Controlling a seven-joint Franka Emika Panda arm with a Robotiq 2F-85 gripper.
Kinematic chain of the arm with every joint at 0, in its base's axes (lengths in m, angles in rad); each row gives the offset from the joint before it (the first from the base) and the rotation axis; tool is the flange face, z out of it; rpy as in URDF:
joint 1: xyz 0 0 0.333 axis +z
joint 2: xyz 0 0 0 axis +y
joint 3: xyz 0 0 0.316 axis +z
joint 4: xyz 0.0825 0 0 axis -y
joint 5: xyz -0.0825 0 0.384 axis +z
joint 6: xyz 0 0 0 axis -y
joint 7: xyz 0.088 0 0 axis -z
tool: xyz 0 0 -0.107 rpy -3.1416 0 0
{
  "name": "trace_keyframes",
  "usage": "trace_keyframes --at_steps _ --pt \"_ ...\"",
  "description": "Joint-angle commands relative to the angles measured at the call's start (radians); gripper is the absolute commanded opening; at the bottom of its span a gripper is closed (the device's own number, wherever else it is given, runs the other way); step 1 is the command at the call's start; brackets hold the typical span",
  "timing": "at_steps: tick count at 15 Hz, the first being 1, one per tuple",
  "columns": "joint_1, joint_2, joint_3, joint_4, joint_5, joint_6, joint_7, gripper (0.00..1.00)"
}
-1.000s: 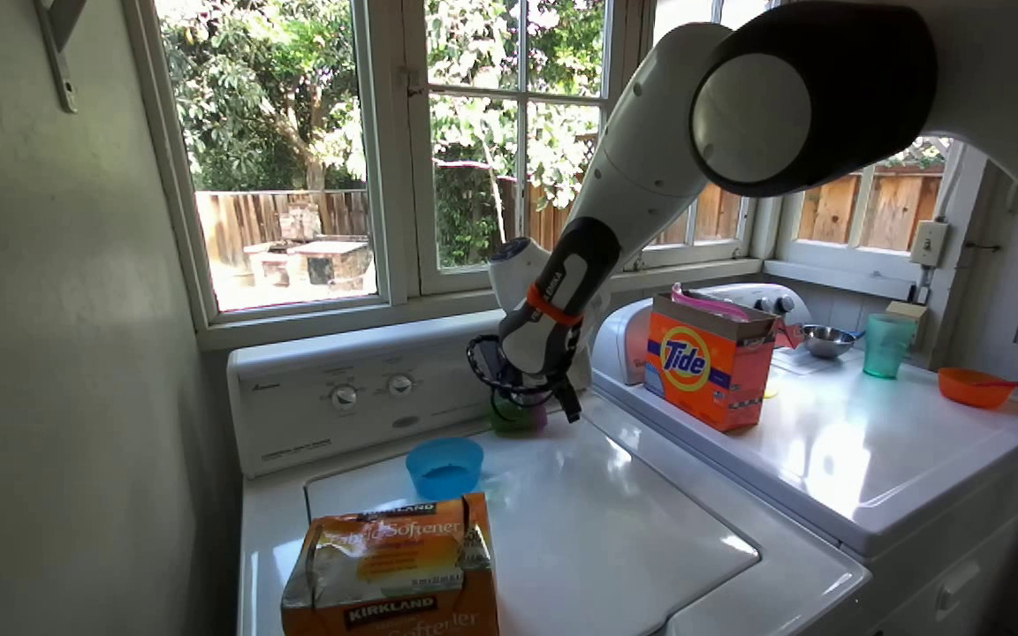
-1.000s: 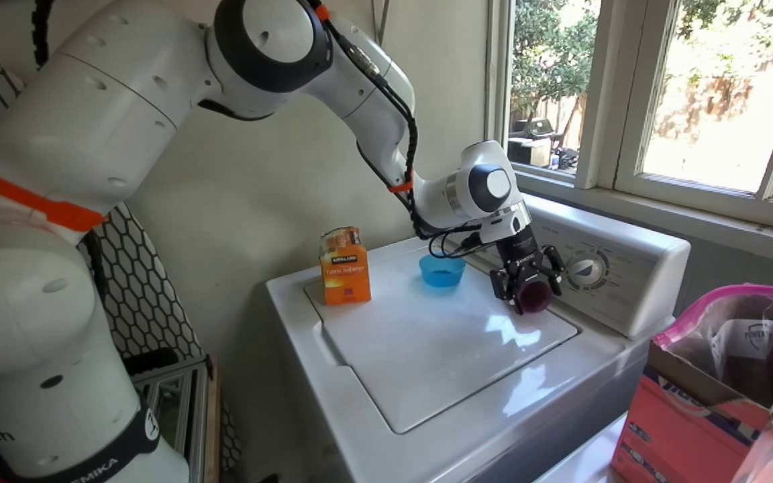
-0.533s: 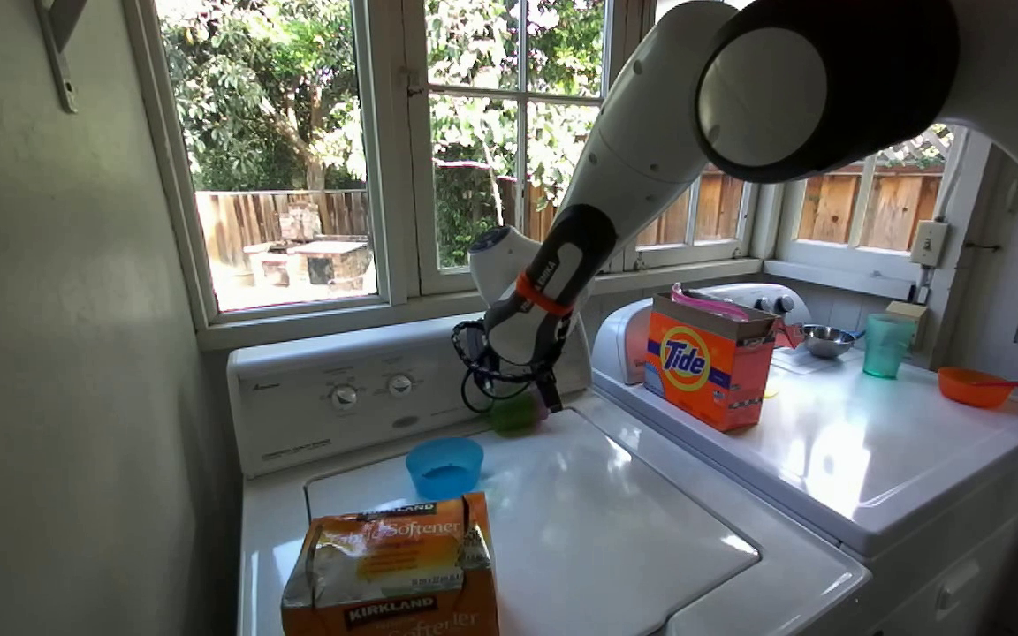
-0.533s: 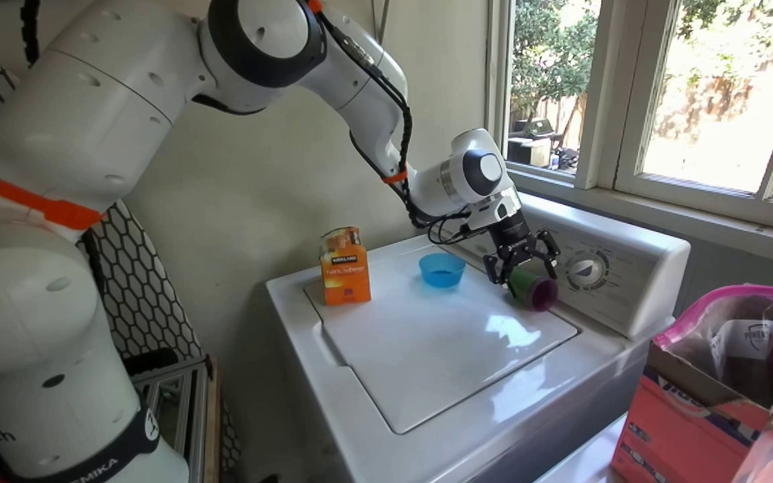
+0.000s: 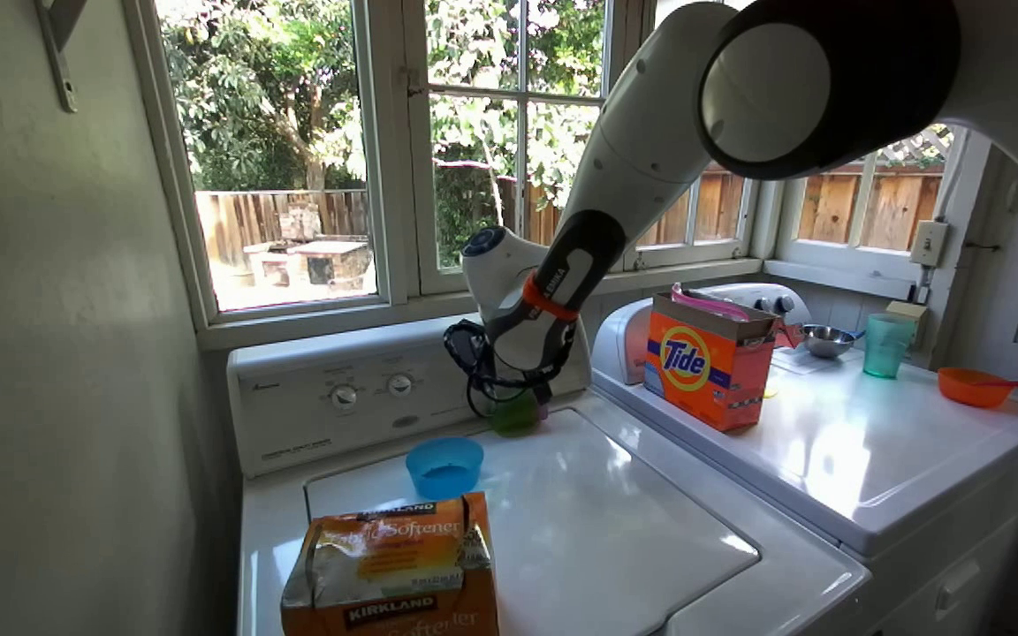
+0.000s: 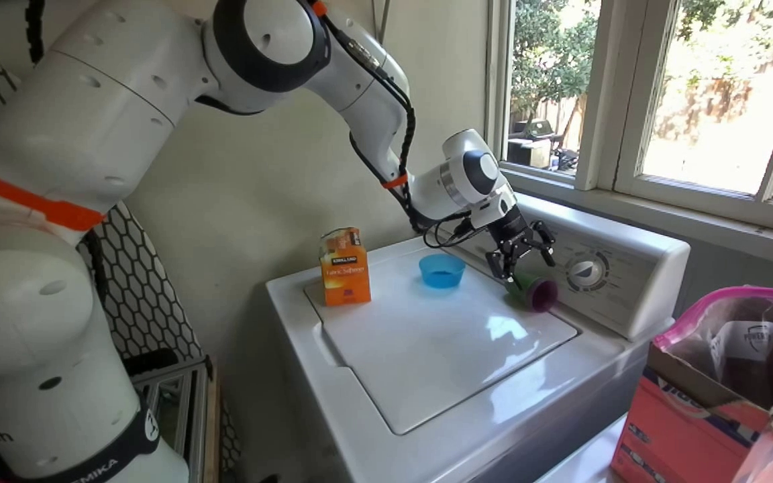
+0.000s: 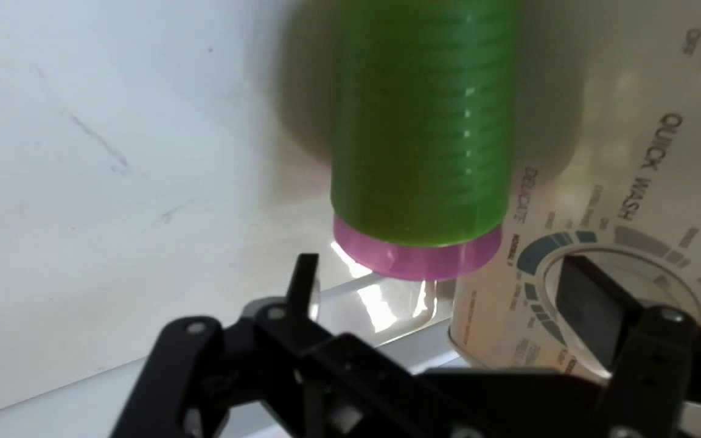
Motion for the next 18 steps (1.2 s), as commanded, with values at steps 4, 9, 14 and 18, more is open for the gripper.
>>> trace_keyframes --at_steps 4,9,14,18 --pt "-0.071 0.009 0.077 -0.009 0.012 0.091 -0.167 1.00" --pt "-0.141 0.066 0.149 0.047 0.100 0.052 -0.326 1.00" --pt "-0.144 0.110 0.137 0.099 0.158 0.031 -0.382 1.00" --pt "-0.139 0.129 0.127 0.131 0.184 0.019 -0.395 0.60"
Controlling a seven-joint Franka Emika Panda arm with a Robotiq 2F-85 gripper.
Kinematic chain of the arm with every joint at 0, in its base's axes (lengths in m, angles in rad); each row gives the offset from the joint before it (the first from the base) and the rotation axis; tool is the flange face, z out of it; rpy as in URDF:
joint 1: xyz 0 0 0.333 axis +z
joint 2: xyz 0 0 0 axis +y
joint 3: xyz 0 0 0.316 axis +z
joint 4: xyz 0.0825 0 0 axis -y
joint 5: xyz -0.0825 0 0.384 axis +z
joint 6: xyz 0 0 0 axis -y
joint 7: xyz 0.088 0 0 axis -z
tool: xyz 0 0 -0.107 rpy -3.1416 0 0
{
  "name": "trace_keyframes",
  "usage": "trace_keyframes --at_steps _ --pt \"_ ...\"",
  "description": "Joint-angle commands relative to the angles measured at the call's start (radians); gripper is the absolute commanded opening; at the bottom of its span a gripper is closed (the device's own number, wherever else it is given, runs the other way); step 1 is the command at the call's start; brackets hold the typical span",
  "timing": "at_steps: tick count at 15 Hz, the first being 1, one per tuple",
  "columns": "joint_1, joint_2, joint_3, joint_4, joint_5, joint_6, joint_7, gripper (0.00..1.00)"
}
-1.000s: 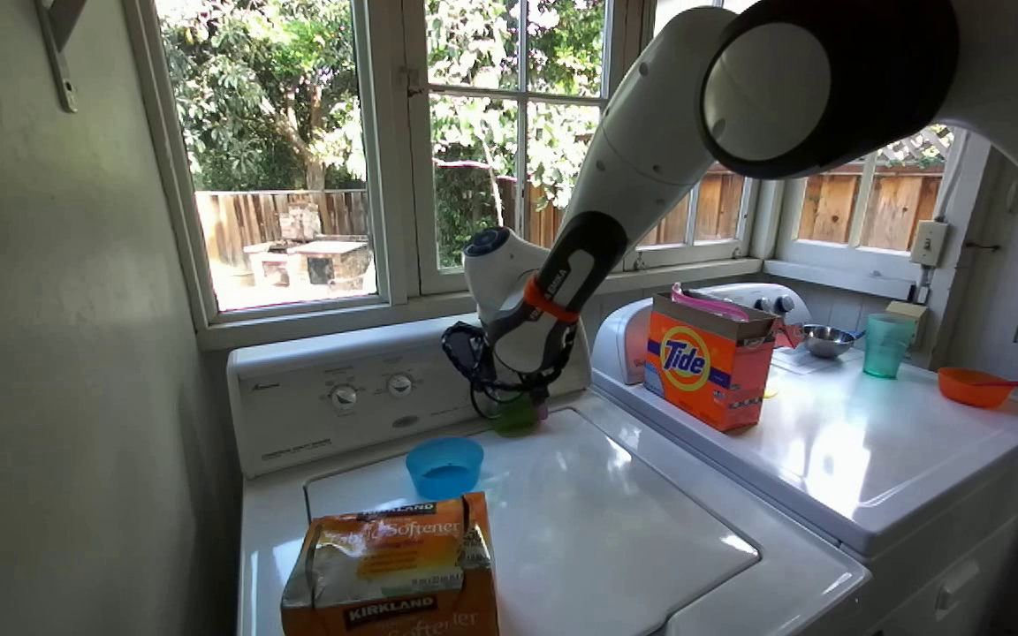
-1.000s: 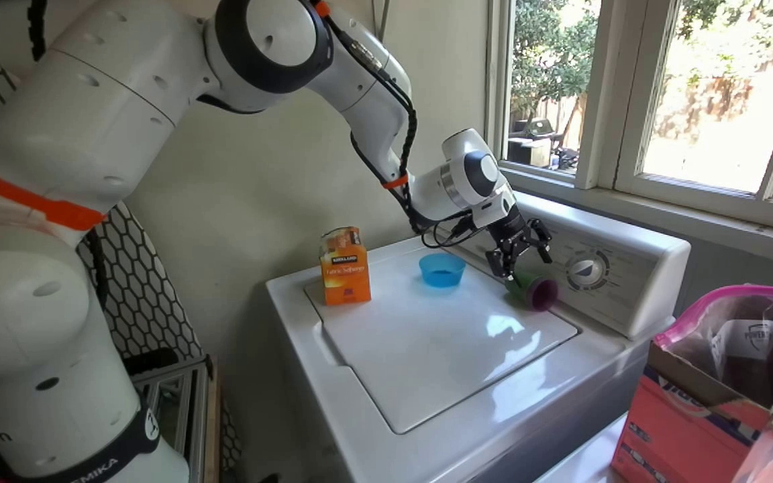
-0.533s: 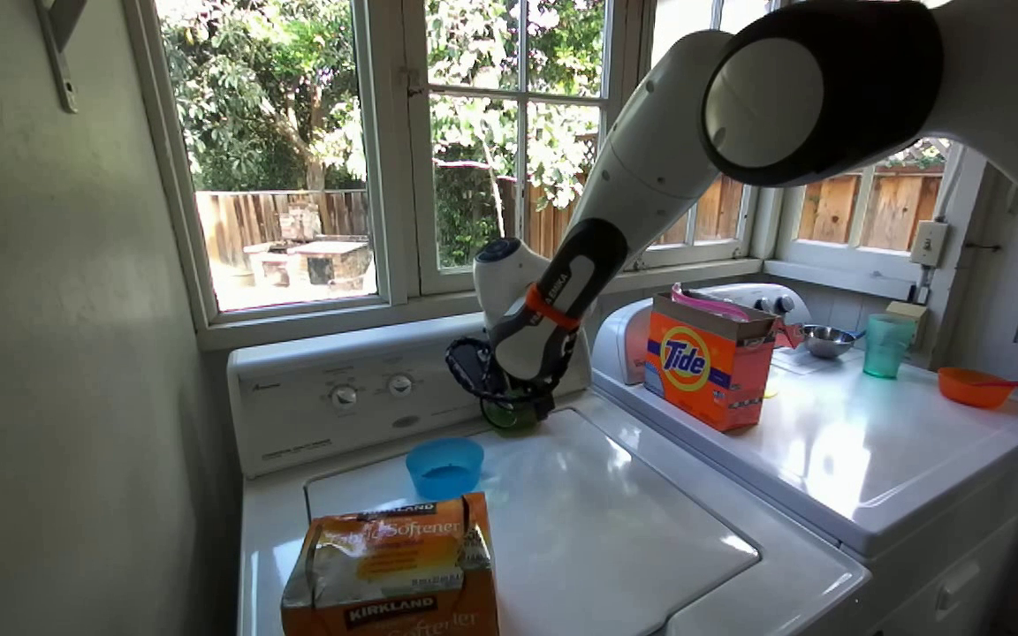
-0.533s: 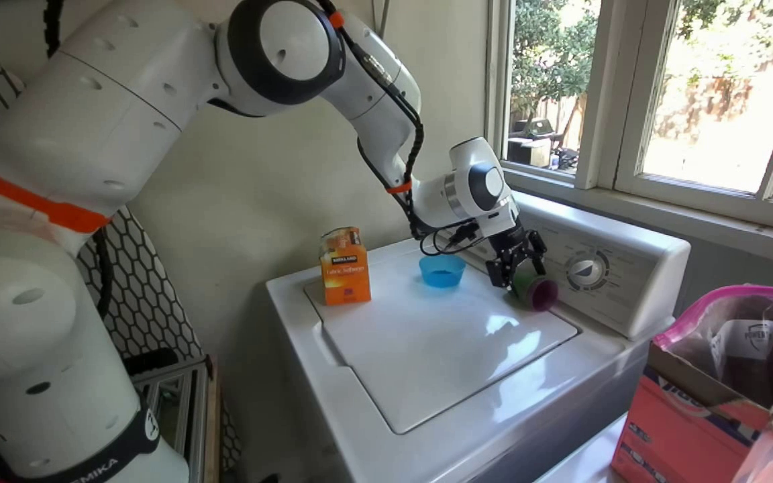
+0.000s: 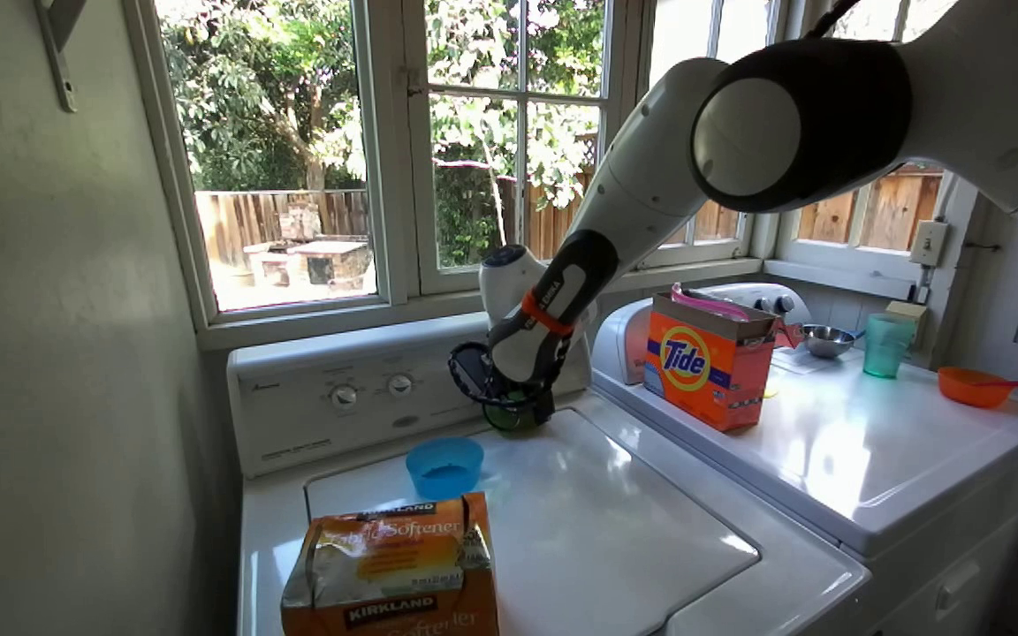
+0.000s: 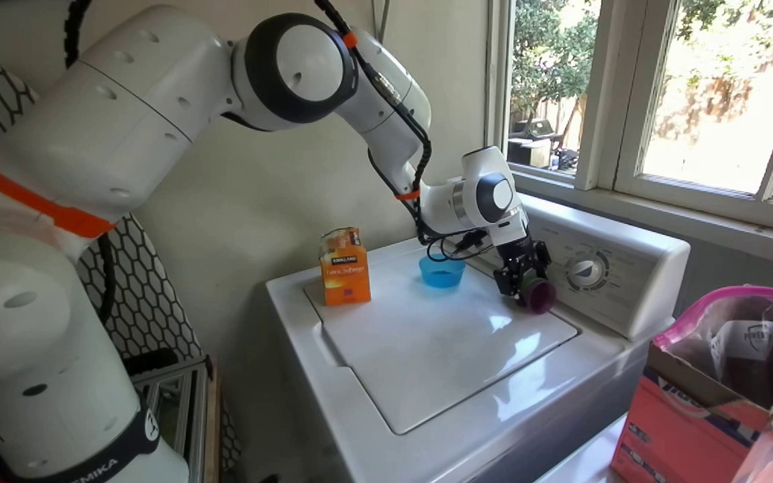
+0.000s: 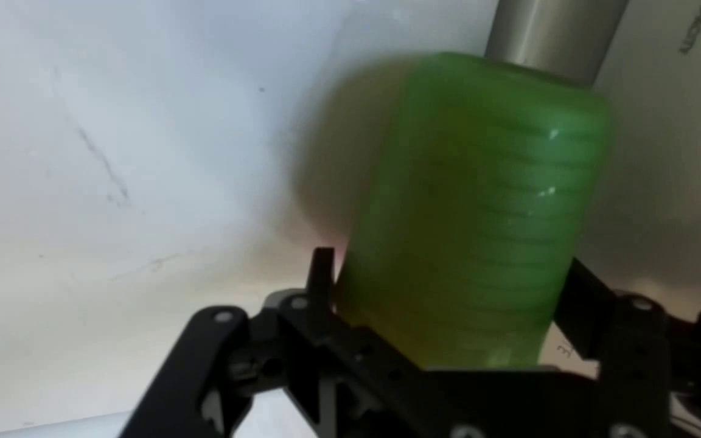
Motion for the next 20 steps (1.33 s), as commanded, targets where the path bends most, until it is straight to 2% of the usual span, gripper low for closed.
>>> trace_keyframes --at_steps 1,5,6,8,12,16,20 --pt "0.001 0.041 -0.002 0.060 0.043 -0.037 -0.031 0.59" --pt "0.020 0.025 -0.020 0.041 0.033 -0.050 -0.029 0.59" --pt "0.041 0.013 -0.040 0.025 0.014 -0.066 -0.017 0.59" --pt "0.131 -0.026 -0.138 -0.035 -0.059 -0.127 0.090 0.59" --pt "0.223 -0.064 -0.207 -0.097 -0.197 -0.290 0.207 0.59" --pt "0.233 -0.066 -0.164 -0.067 -0.295 -0.573 0.272 0.59" --pt "0.192 -0.050 -0.083 -0.010 -0.341 -0.855 0.271 0.59"
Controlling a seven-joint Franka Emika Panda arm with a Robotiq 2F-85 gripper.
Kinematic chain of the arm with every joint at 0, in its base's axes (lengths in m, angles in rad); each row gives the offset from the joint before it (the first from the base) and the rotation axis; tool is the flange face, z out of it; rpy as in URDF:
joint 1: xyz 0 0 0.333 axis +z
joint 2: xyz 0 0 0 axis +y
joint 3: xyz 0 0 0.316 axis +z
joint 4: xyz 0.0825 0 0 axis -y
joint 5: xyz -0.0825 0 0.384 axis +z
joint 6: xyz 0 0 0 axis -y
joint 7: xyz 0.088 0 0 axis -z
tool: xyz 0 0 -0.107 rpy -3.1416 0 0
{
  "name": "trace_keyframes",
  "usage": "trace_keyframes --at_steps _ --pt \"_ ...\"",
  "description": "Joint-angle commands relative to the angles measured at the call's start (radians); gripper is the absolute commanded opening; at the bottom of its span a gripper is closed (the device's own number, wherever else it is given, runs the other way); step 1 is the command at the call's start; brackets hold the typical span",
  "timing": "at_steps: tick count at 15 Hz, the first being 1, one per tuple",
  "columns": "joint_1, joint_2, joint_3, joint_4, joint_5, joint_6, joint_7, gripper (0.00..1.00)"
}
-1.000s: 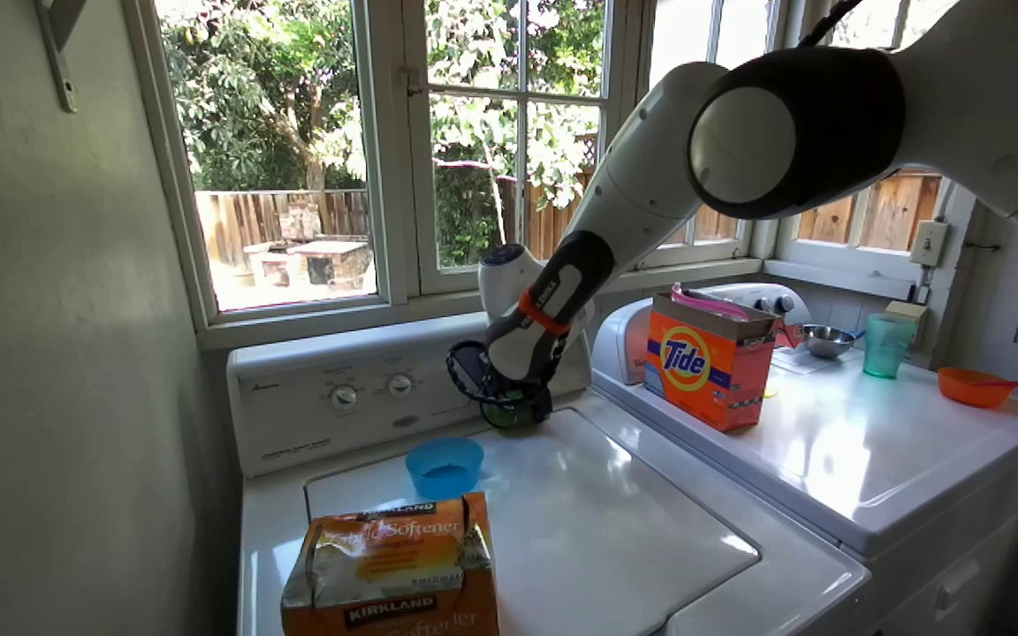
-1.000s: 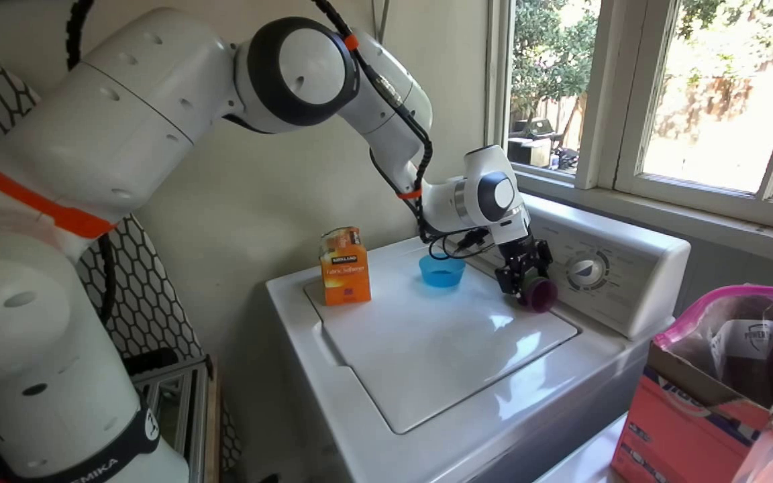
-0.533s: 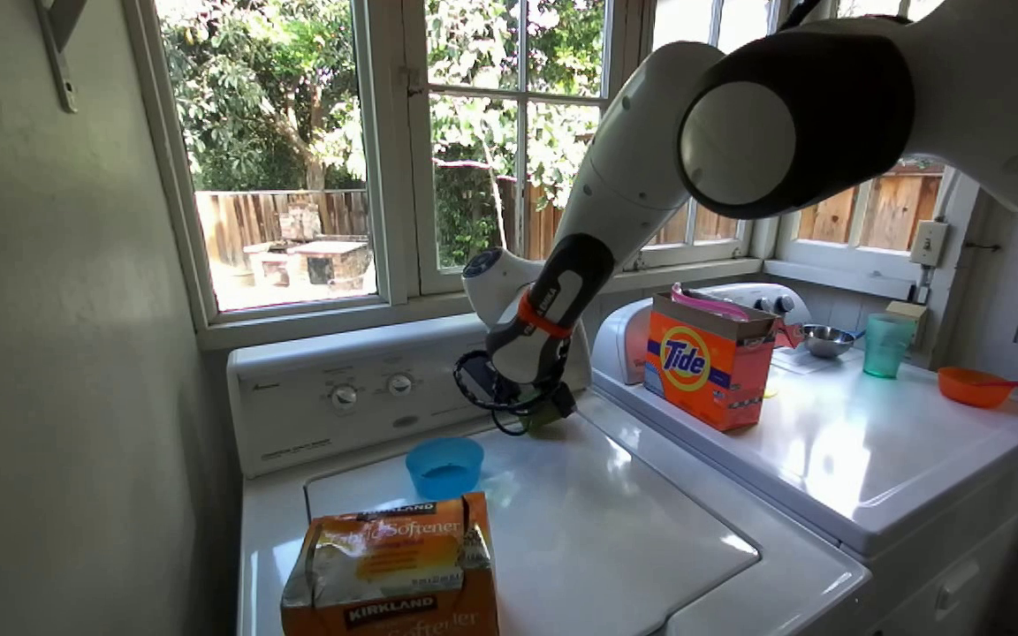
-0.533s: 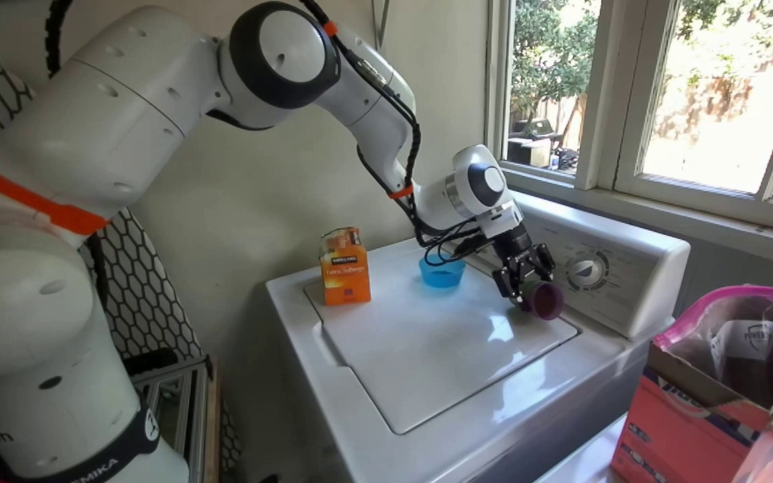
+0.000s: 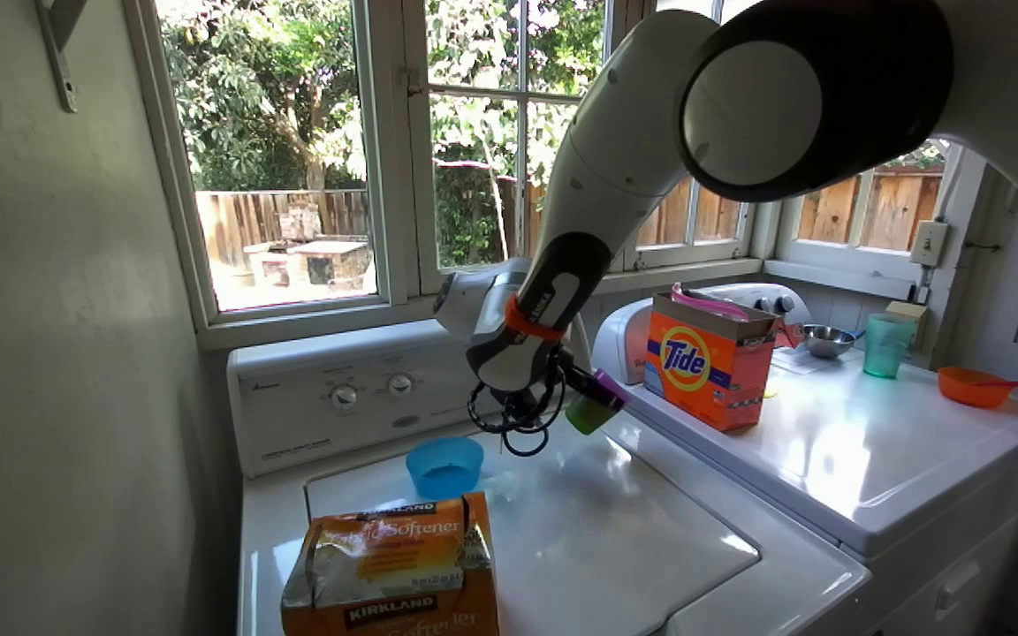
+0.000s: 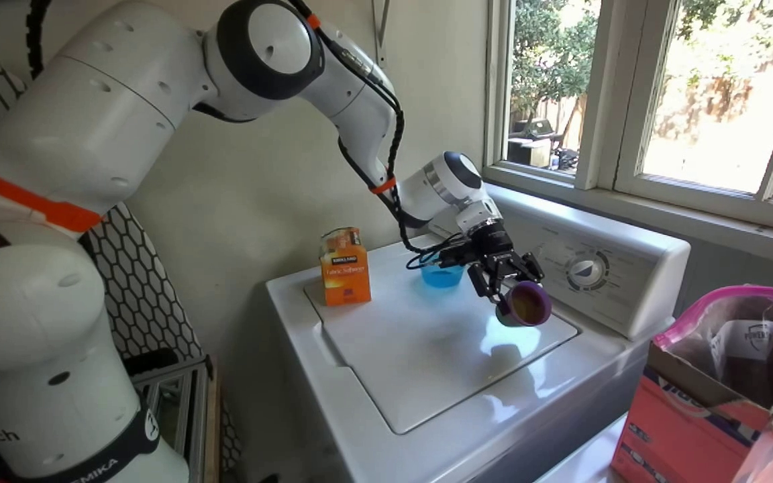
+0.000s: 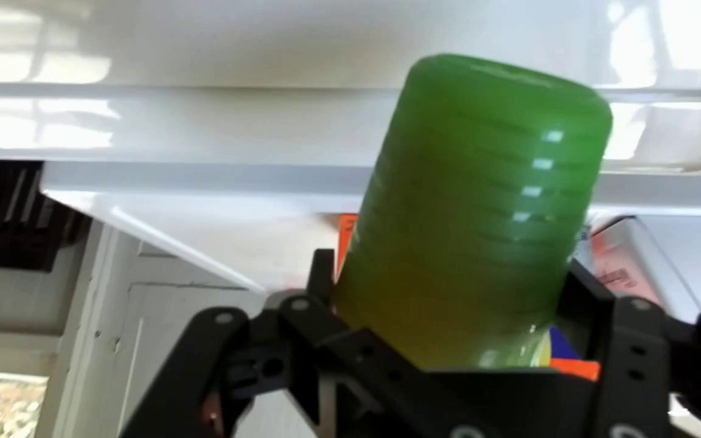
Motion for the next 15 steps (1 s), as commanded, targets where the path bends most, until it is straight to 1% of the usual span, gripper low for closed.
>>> trace_keyframes --at_steps 1,2,4,6,7,10,11,13,15 --pt "-0.048 0.007 0.083 0.044 -0.060 -0.204 0.007 0.59" --pt "-0.062 0.013 0.105 0.058 -0.070 -0.241 -0.002 0.59" --pt "-0.106 0.028 0.155 0.091 -0.076 -0.259 -0.025 0.59" --pt "-0.171 0.026 0.207 0.101 -0.068 -0.135 -0.052 0.59" --pt "-0.140 0.004 0.199 0.069 -0.079 -0.208 -0.007 0.84" --pt "-0.178 0.012 0.220 0.088 -0.069 -0.163 -0.033 0.84" --pt "-0.182 0.012 0.221 0.090 -0.068 -0.162 -0.036 0.59" --pt "-0.176 0.040 0.215 0.134 -0.071 -0.219 -0.043 0.59" --pt "-0.173 0.058 0.209 0.156 -0.104 -0.223 -0.045 0.59"
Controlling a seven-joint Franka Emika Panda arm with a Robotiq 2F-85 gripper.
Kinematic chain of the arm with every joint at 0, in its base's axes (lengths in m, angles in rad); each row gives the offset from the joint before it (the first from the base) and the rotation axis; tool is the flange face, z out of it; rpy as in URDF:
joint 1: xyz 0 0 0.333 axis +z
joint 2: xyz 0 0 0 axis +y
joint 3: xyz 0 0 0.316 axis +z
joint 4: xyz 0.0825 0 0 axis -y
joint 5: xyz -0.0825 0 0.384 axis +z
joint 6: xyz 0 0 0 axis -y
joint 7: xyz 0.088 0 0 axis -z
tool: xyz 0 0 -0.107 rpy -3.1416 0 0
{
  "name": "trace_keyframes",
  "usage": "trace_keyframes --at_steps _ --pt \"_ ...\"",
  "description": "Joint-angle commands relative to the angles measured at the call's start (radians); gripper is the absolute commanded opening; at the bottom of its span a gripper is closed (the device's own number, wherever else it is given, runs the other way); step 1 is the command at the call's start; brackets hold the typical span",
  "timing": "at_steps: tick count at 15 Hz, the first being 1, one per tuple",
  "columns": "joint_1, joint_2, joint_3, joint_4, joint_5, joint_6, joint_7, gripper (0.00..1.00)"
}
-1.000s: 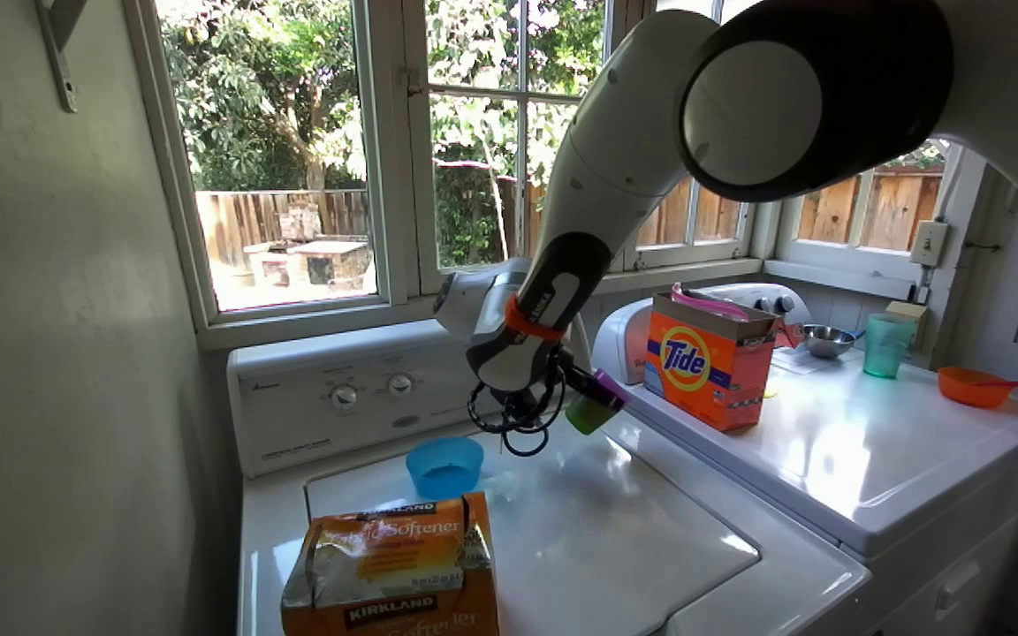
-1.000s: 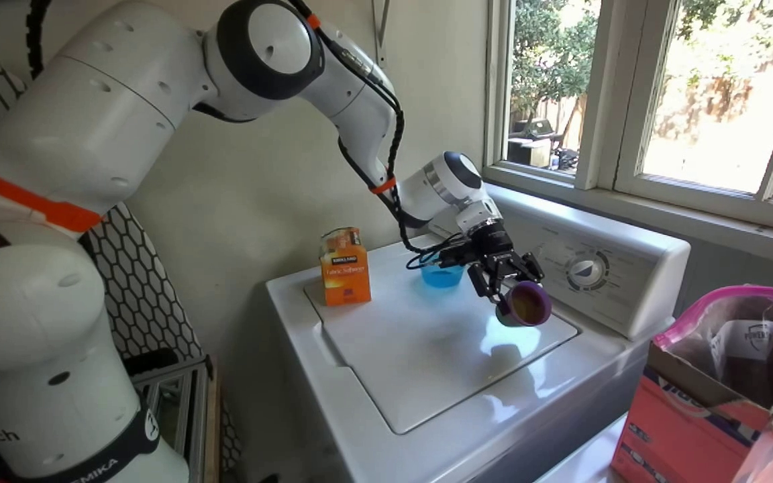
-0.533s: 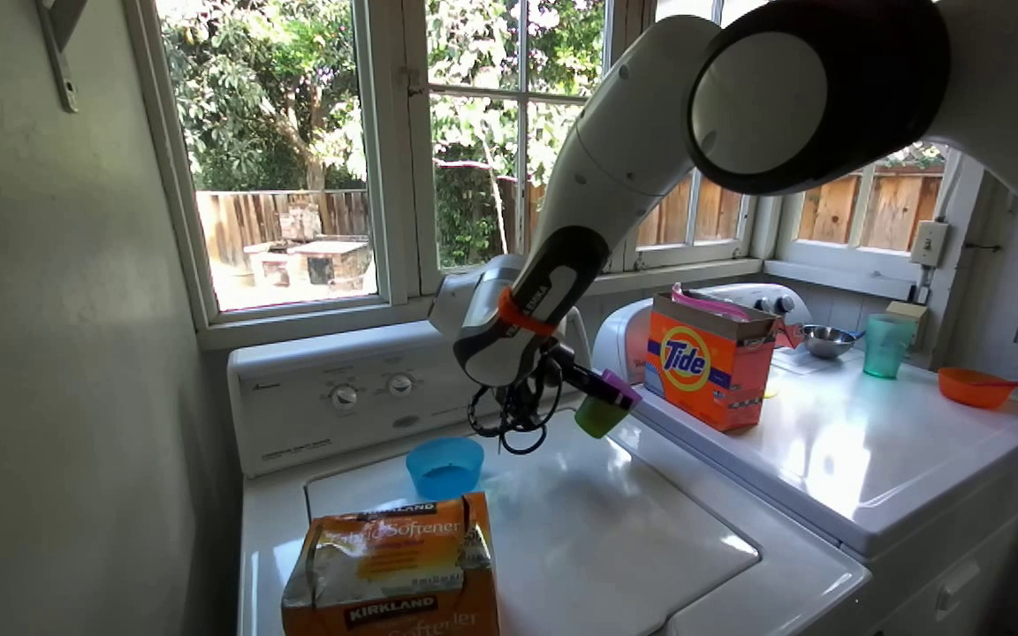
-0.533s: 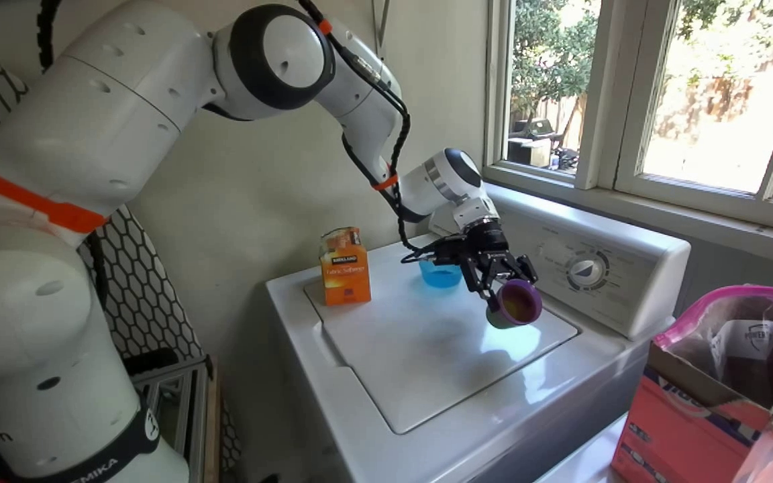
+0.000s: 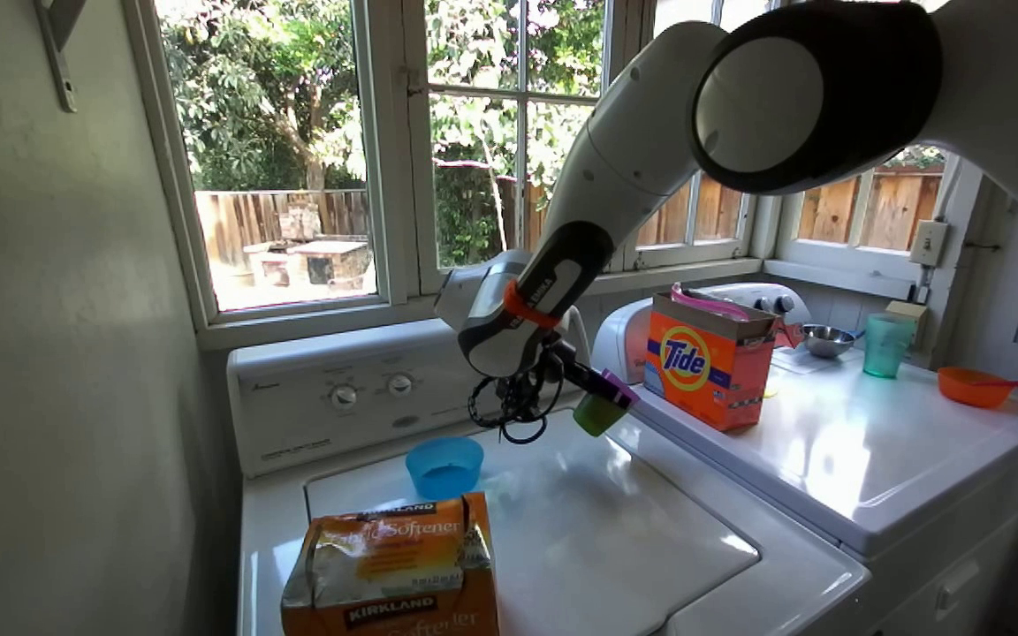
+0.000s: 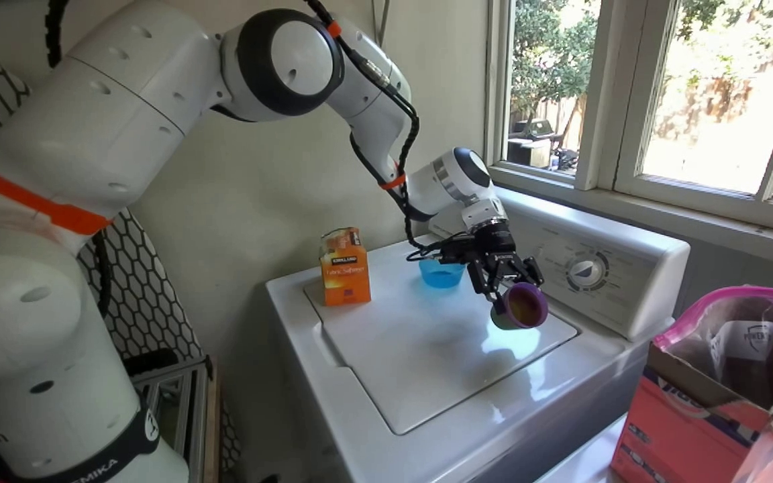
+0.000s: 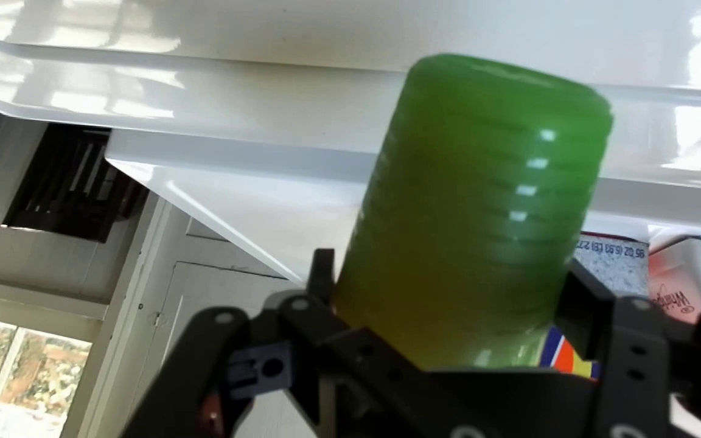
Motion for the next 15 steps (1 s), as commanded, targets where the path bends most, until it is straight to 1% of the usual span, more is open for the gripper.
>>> trace_keyframes --at_steps 1,9,15 --pt "-0.012 0.051 0.013 0.073 -0.063 -0.040 -0.002 0.59" --pt "-0.031 0.193 0.011 0.276 -0.068 -0.083 -0.036 0.59" --pt "-0.014 0.295 -0.004 0.432 -0.067 -0.232 -0.087 0.59"
